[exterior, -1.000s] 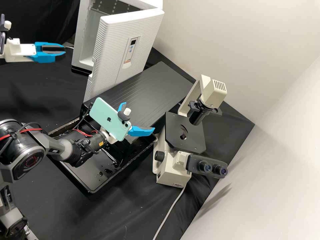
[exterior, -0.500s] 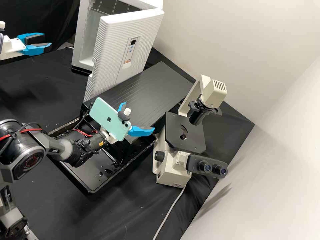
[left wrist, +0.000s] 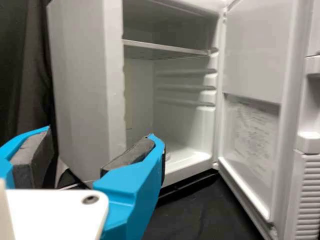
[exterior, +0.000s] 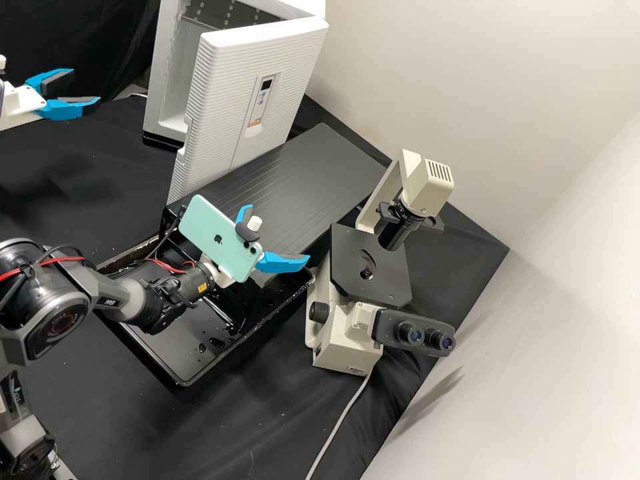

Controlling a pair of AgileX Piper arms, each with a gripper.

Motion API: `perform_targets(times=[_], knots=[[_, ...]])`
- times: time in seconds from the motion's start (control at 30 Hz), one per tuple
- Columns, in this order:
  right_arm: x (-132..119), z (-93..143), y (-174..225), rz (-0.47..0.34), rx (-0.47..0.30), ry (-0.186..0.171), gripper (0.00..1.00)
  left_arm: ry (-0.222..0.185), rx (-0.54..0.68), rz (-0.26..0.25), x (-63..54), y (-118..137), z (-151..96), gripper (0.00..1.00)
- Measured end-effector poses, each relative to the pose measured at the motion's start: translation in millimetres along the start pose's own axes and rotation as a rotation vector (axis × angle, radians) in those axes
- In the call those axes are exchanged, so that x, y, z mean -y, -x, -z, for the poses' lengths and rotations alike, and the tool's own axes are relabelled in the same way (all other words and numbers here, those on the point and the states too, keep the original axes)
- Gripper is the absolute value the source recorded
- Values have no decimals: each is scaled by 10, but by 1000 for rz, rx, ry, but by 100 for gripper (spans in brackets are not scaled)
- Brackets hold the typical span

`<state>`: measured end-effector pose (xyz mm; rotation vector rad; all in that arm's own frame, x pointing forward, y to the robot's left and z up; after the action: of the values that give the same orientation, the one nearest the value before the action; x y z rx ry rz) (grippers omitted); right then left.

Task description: Open the incubator door

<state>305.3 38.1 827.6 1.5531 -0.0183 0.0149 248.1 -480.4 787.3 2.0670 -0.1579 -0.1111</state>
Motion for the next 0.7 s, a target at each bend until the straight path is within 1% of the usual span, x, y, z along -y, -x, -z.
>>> perform_targets(times=[0.2, 0.37, 0.43, 0.5, 0.57, 0.63, 0.7], knots=[[0, 0, 0, 0, 0, 0, 100, 11, 62, -10, -16, -51, -165, 100], [0, 0, 0, 0, 0, 0, 100, 23, 90, -14, -67, -148, -274, 100], [0, 0, 0, 0, 0, 0, 100, 33, 86, -3, -77, -212, -320, 100], [0, 0, 0, 0, 0, 0, 100, 32, 74, 10, -75, -308, -351, 100], [0, 0, 0, 0, 0, 0, 100, 22, 72, 42, -58, -407, -380, 100], [0, 0, 0, 0, 0, 0, 100, 24, 71, 65, -50, -503, -406, 100], [0, 0, 0, 0, 0, 0, 100, 19, 72, 76, -54, -598, -433, 100]])
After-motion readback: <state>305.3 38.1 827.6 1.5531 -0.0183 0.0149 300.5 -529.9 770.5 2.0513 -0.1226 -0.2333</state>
